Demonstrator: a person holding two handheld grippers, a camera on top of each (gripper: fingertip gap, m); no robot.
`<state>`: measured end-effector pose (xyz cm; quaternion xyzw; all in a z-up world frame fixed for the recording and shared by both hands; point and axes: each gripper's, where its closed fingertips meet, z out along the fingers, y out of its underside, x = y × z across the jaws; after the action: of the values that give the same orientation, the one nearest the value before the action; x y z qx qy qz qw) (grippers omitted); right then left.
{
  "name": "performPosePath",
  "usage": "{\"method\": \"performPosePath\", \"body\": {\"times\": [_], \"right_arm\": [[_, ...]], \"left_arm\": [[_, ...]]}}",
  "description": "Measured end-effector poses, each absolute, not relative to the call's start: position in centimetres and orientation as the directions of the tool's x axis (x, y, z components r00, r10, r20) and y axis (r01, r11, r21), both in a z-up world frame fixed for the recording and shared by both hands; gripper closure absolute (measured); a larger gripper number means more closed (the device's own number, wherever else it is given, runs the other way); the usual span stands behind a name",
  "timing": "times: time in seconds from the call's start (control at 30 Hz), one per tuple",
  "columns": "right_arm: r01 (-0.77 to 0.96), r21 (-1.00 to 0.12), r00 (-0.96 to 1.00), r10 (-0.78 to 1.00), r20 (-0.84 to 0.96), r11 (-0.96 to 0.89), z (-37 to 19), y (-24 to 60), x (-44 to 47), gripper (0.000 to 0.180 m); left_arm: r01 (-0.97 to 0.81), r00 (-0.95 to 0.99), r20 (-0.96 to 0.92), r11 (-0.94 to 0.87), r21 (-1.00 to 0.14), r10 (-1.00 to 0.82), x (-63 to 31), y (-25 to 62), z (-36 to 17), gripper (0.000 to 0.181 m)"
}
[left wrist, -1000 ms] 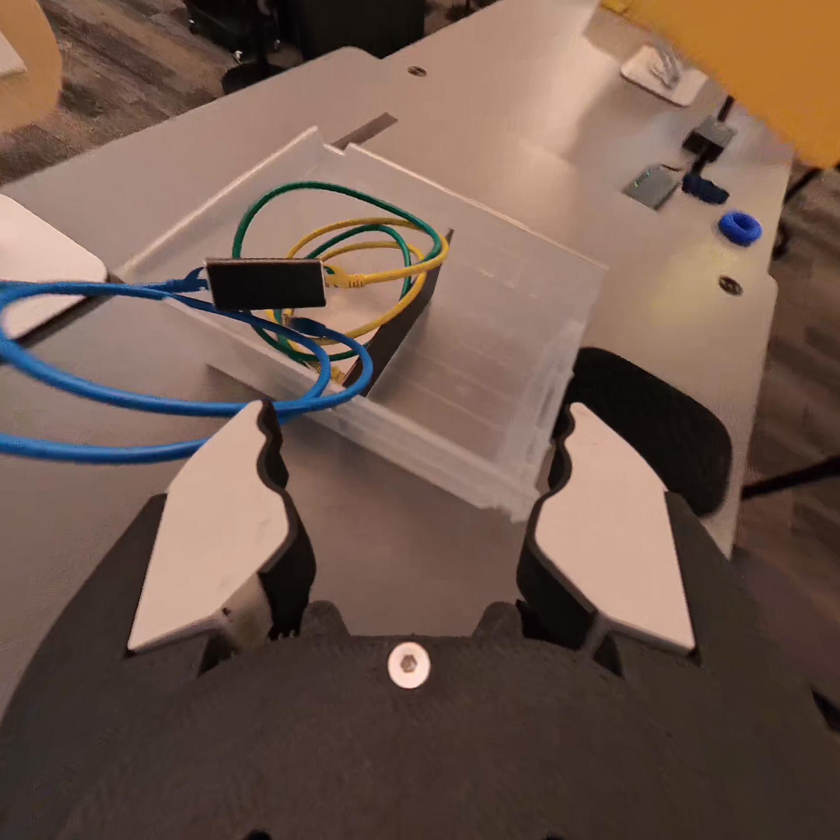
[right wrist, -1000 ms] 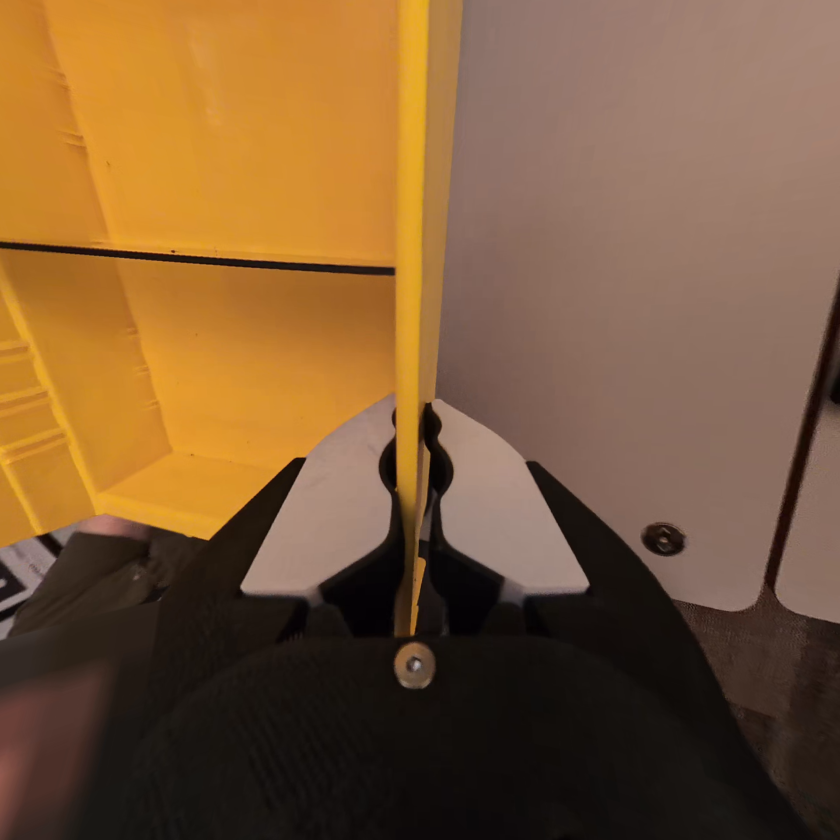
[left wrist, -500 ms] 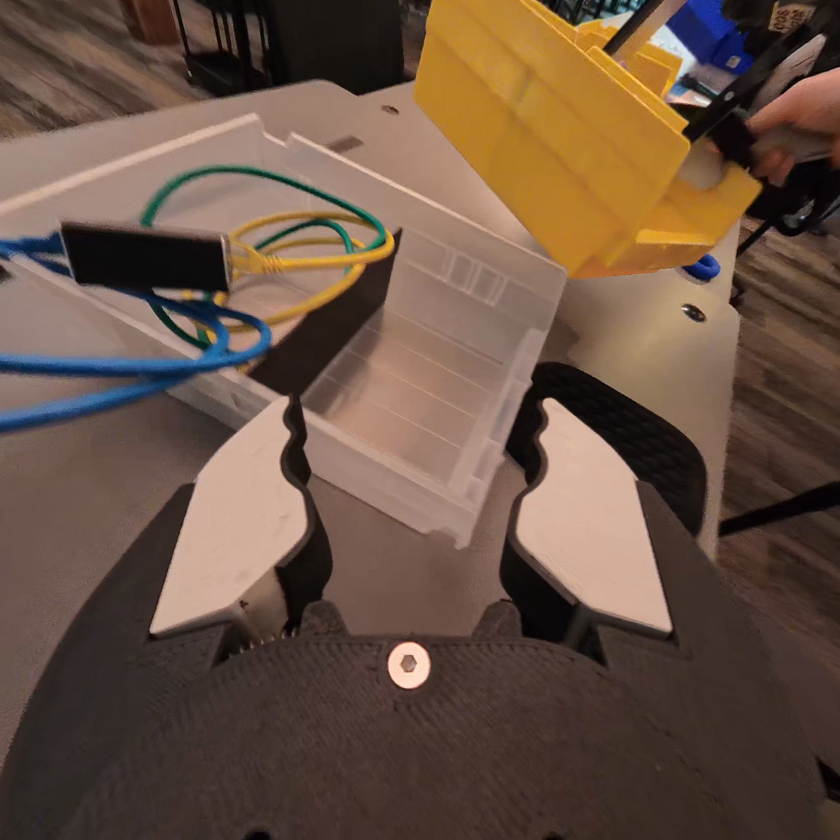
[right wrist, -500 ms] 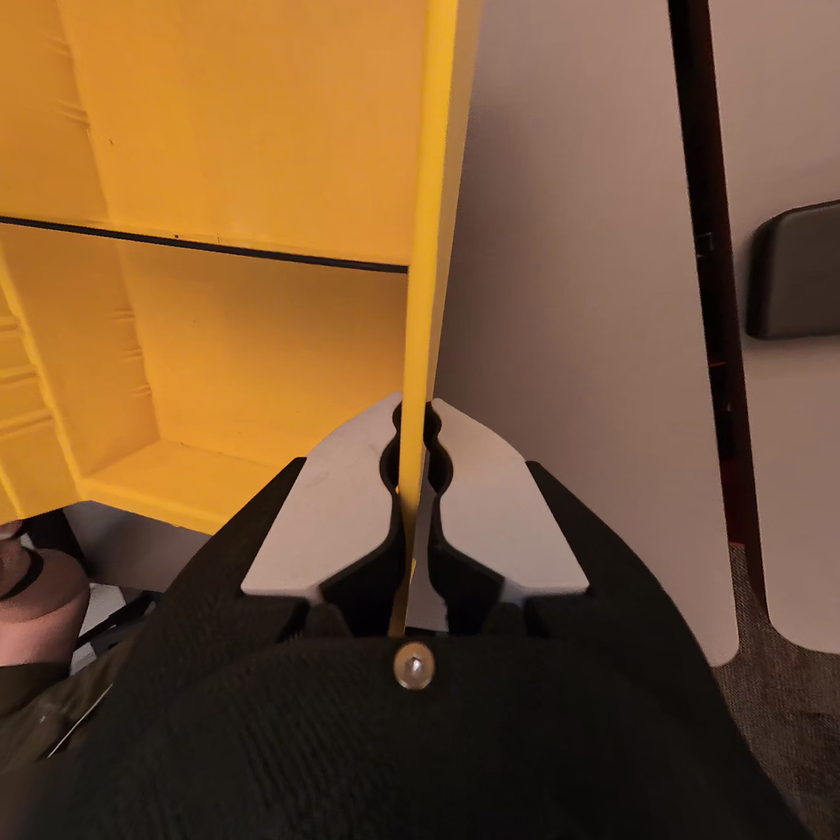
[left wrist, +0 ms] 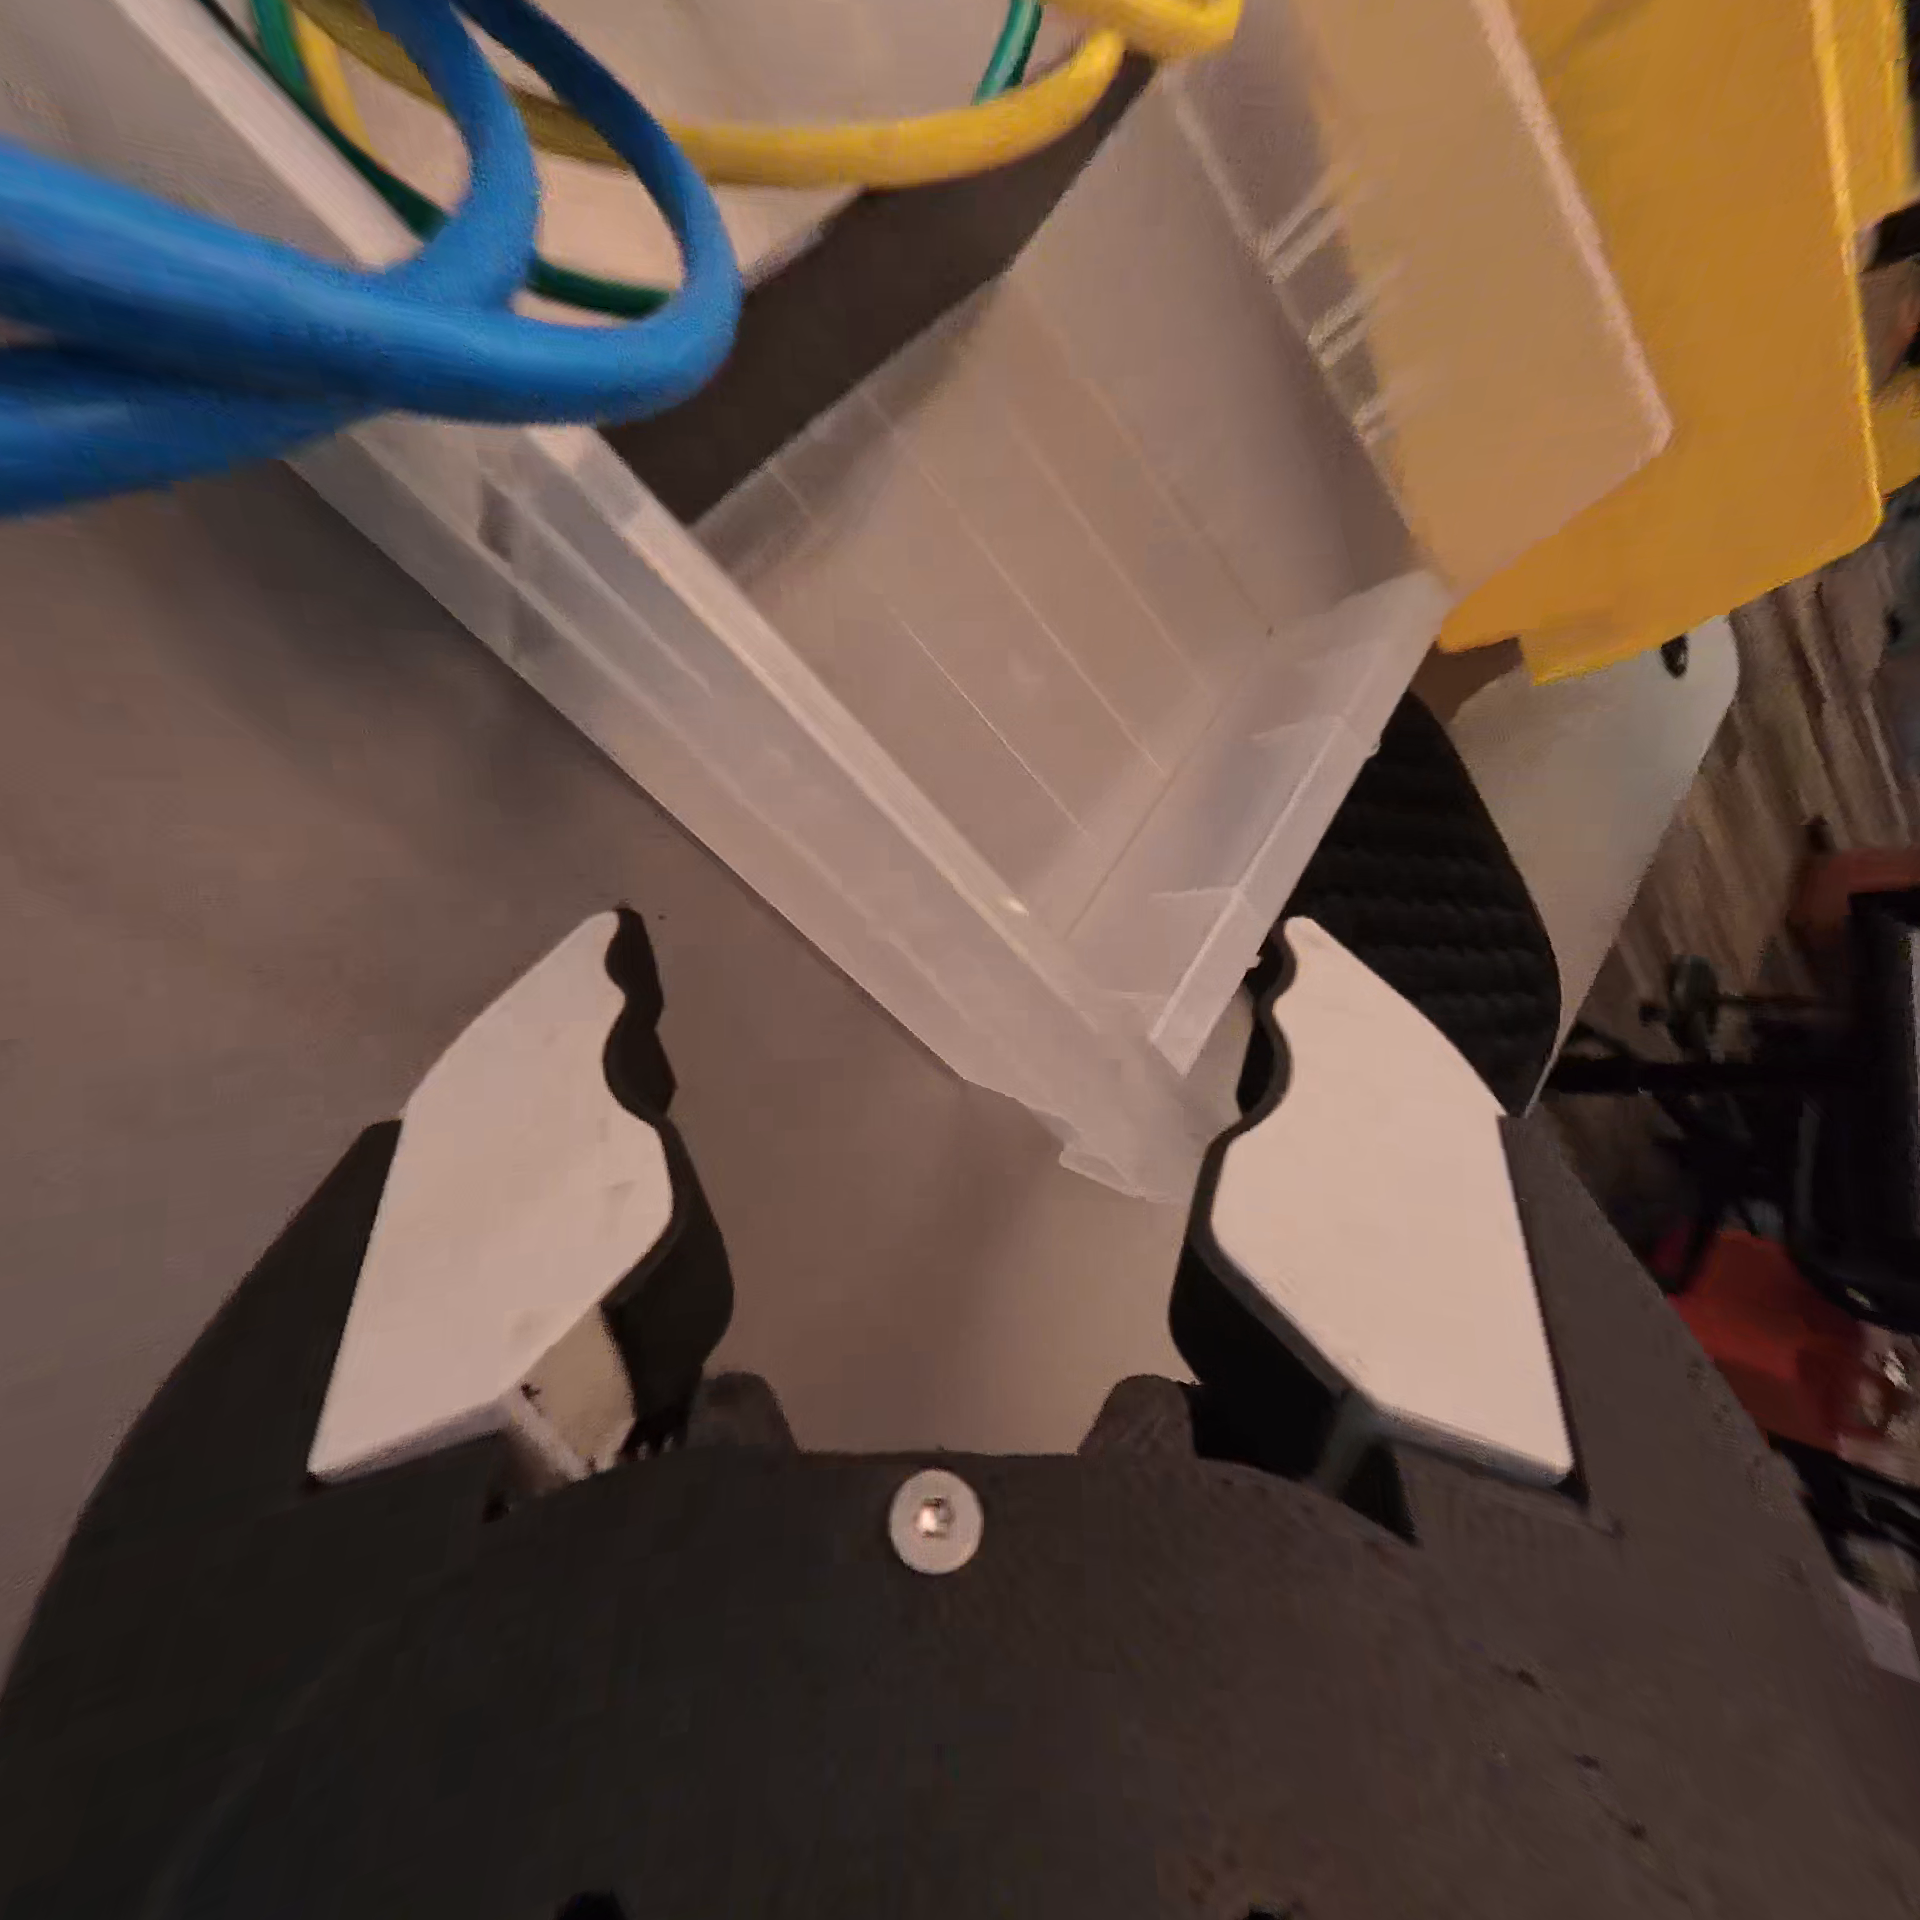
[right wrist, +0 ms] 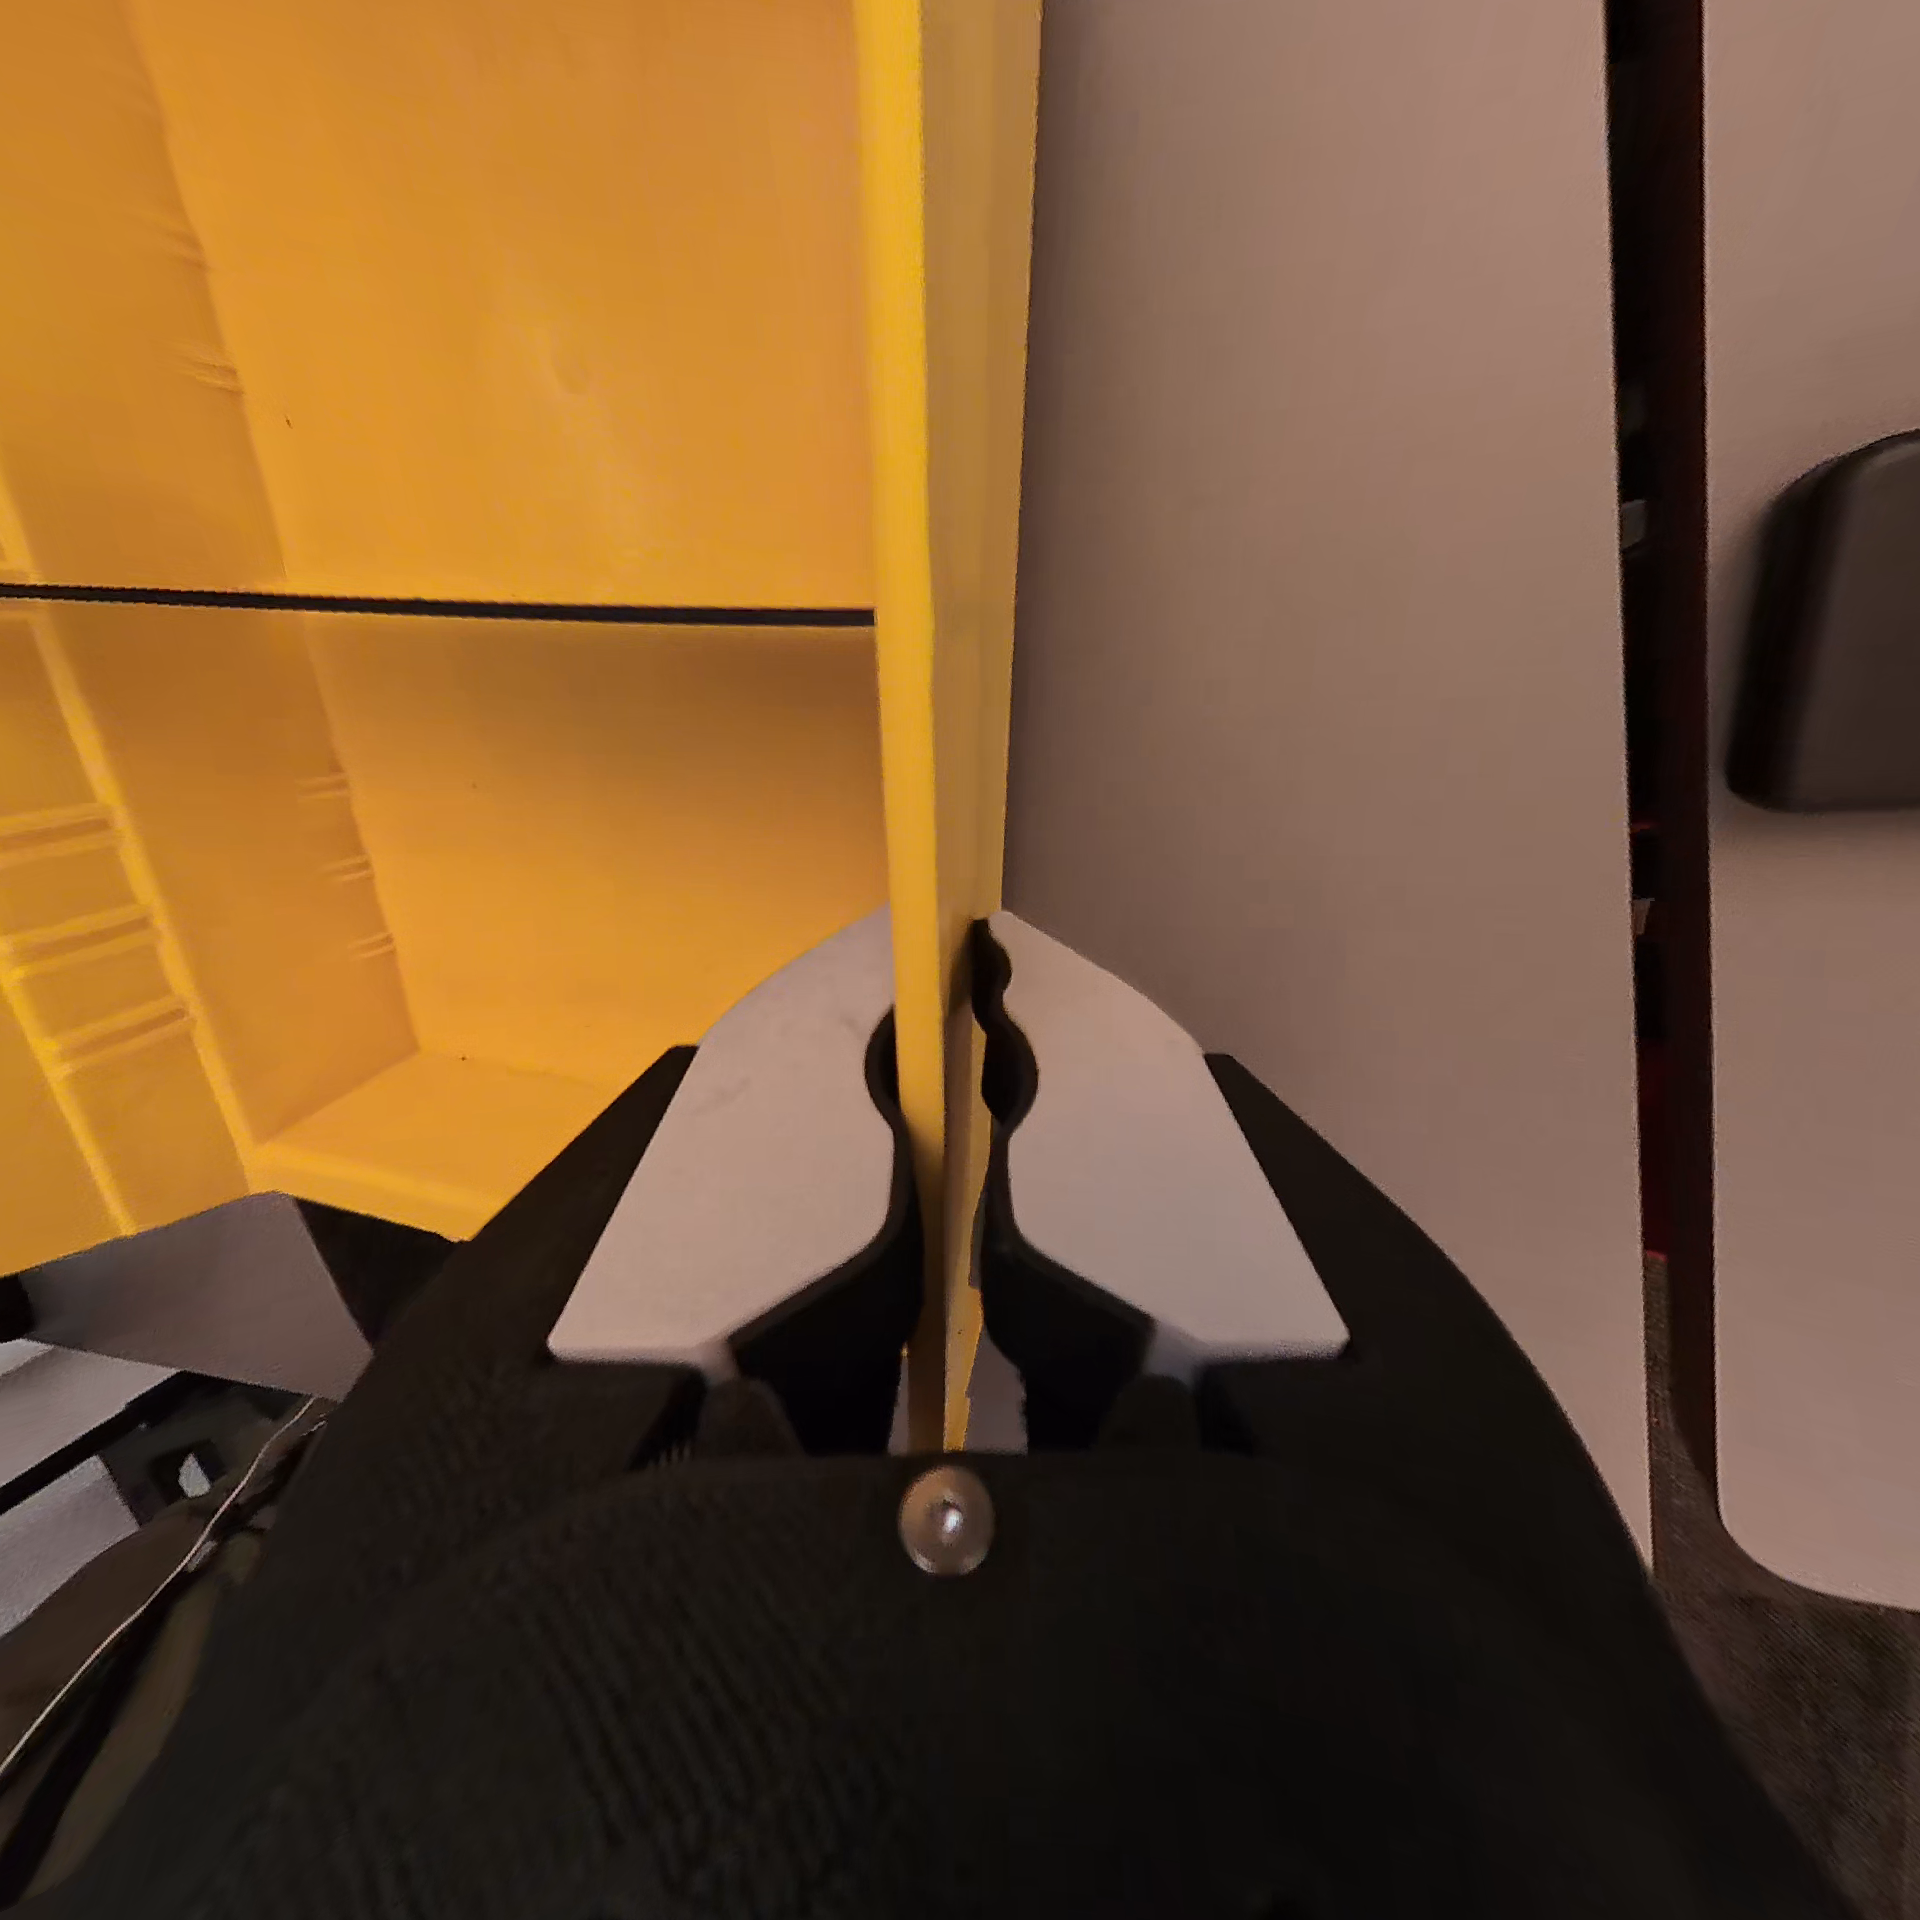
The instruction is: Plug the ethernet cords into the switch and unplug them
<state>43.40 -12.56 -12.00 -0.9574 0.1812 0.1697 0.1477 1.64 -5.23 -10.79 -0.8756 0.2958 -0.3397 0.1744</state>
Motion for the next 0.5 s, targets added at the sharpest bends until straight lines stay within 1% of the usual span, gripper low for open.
{"method": "performPosePath", "body": {"times": [0.1,0.13,0.2,0.23,0.27,0.3,0.37,0.4,0.43,0.47,0.5], "right_arm": [[-0.381,-0.216,0.89,-0.293,-0.35,-0.899,-12.4,-12.7,43.3,0.173],[-0.377,-0.216,0.893,-0.291,-0.345,-0.901,-12.5,-12.7,43.3,0.172],[-0.362,-0.214,0.903,-0.284,-0.322,-0.908,-12.5,-12.7,43.2,0.172],[-0.349,-0.214,0.91,-0.276,-0.31,-0.912,-12.5,-12.7,43.1,0.173],[-0.338,-0.212,0.916,-0.268,-0.299,-0.917,-12.5,-12.7,43.0,0.173],[-0.325,-0.21,0.922,-0.26,-0.287,-0.922,-12.5,-12.7,42.9,0.173],[-0.306,-0.205,0.929,-0.245,-0.277,-0.929,-12.5,-12.6,42.7,0.173],[-0.303,-0.209,0.93,-0.24,-0.28,-0.93,-12.5,-12.5,42.6,0.173],[-0.302,-0.214,0.929,-0.237,-0.284,-0.929,-12.5,-12.2,42.5,0.173],[-0.306,-0.221,0.928,-0.238,-0.287,-0.926,-12.5,-11.9,42.5,0.173],[-0.305,-0.223,0.927,-0.235,-0.293,-0.926,-12.5,-11.7,42.4,0.173]], "left_arm": [[-0.487,0.608,0.522,-0.8,-0.35,-0.598,2.6,-6.2,-12.3,0.067],[-0.49,0.611,0.537,-0.811,-0.32,-0.581,2.8,-6.3,-12.3,0.076],[-0.527,0.622,0.514,-0.802,-0.282,-0.59,2.5,-6.2,-12.3,0.084],[-0.545,0.629,0.478,-0.786,-0.293,-0.614,2.0,-5.6,-12.2,0.085],[-0.552,0.637,0.439,-0.772,-0.315,-0.634,1.2,-4.7,-12.0,0.092],[-0.55,0.646,0.411,-0.765,-0.334,-0.644,0.3,-3.7,-11.7,0.108],[-0.506,0.695,0.364,-0.781,-0.366,-0.62,-2.4,-0.9,-11.4,0.125],[-0.479,0.701,0.378,-0.792,-0.379,-0.604,-3.8,0.5,-11.1,0.144],[-0.44,0.723,0.381,-0.81,-0.389,-0.576,-5.6,2.1,-10.9,0.151],[-0.404,0.745,0.38,-0.824,-0.397,-0.549,-7.5,3.7,-10.6,0.163],[-0.394,0.757,0.368,-0.827,-0.401,-0.539,-9.5,5.1,-10.6,0.166]]}}
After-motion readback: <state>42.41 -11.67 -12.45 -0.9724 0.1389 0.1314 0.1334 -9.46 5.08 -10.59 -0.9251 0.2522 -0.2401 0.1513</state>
